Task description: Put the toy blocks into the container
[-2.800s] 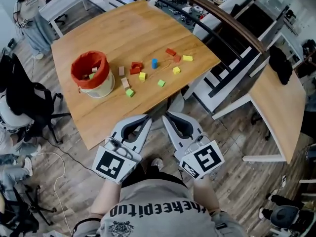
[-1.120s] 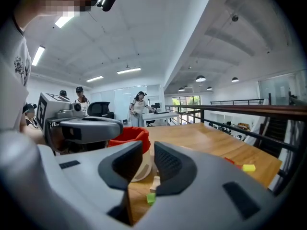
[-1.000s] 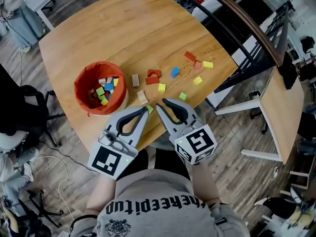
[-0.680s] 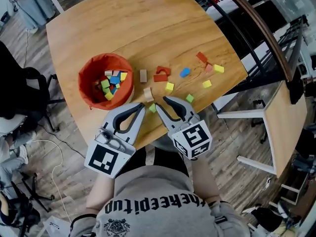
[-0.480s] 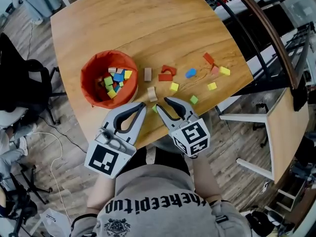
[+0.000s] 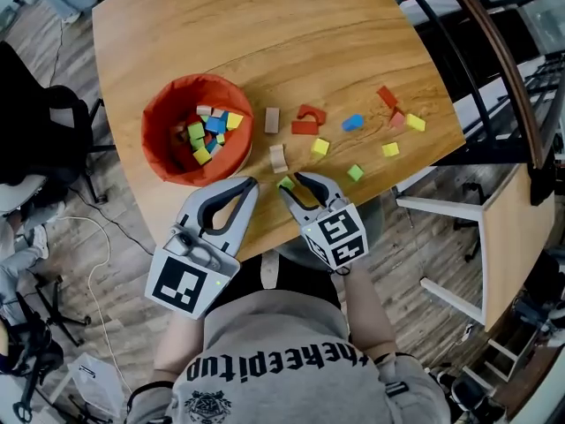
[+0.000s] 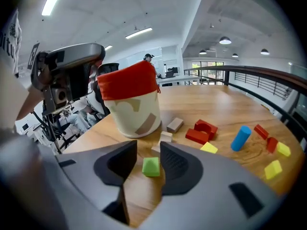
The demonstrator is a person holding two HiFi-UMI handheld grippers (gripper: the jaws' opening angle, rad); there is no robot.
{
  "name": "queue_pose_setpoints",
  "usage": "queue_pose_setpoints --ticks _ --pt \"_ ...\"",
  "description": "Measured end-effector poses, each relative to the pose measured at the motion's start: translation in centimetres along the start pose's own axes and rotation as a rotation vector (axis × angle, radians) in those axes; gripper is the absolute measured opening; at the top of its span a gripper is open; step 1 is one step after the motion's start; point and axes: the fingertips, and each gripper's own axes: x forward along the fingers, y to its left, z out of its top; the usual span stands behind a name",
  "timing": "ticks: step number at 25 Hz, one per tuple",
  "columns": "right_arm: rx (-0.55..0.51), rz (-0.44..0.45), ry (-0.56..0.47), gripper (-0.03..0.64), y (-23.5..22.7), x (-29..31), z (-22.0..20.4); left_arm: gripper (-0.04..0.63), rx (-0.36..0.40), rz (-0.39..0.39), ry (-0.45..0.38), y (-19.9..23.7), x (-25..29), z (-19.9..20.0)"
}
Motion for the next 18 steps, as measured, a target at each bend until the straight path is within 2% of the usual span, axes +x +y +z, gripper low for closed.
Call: queue_pose_setpoints --ticks 6,18 --pt "-0.005 -0.001 0.066 0.161 0.1 1.3 -2.4 0.014 -0.018 0.010 0.011 0.3 -0.5 -0.7" --pt "-0.024 -0.014 0.131 0.164 0.0 2.8 -4.4 0.014 -0.036 0.037 0.033 1.2 -1.3 -1.8"
